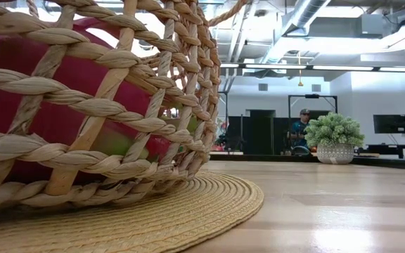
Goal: Build produce basket
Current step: Put the lime into the basket
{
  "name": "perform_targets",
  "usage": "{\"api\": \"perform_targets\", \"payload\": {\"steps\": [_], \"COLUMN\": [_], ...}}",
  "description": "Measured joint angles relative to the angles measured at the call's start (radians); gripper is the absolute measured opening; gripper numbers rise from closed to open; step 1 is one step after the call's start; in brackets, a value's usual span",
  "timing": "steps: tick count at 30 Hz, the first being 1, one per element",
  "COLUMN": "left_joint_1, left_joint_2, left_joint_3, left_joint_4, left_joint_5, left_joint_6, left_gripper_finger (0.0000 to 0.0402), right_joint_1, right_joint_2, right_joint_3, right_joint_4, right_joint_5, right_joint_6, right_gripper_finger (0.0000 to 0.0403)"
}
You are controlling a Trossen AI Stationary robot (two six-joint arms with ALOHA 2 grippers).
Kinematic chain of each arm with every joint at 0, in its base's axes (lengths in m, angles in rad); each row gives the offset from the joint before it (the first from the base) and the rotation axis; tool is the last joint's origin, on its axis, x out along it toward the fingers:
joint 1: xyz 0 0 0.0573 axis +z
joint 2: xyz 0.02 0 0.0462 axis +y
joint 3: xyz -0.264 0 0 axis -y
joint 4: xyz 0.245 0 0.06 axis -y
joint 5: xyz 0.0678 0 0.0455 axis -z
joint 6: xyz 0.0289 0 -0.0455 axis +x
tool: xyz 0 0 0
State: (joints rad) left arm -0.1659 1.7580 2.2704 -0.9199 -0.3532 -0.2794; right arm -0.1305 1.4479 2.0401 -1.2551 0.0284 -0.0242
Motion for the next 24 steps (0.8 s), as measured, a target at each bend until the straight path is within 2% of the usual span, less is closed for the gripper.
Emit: {"api": "perform_targets", "payload": {"steps": [10,18,24], "left_joint_1": [-0.011,-0.017,-0.017], "left_joint_2": [-0.034,-0.060,-0.092], "left_joint_3": [0.047,0.047,0.048], "left_joint_4": [-0.127,-0.224,-0.279], "left_joint_5": [-0.069,-0.075,-0.124], "left_joint_6": [-0.075,-0.120,-0.122], "left_gripper_finger": [0.0305,0.0305,0.0305], "right_joint_1": [-0.232,-0.334,-0.391], "right_joint_2": [0.219,0.440,0.587], "right_joint_3": [0.000,0.000,0.001], "right_joint_4": [0.047,0.178,0.353], "right_joint_5": [0.022,-0.186,-0.210], "right_joint_6": [-0.016,-0.039,-0.036], "right_gripper_finger": [0.0348,0.0341,0.0336]}}
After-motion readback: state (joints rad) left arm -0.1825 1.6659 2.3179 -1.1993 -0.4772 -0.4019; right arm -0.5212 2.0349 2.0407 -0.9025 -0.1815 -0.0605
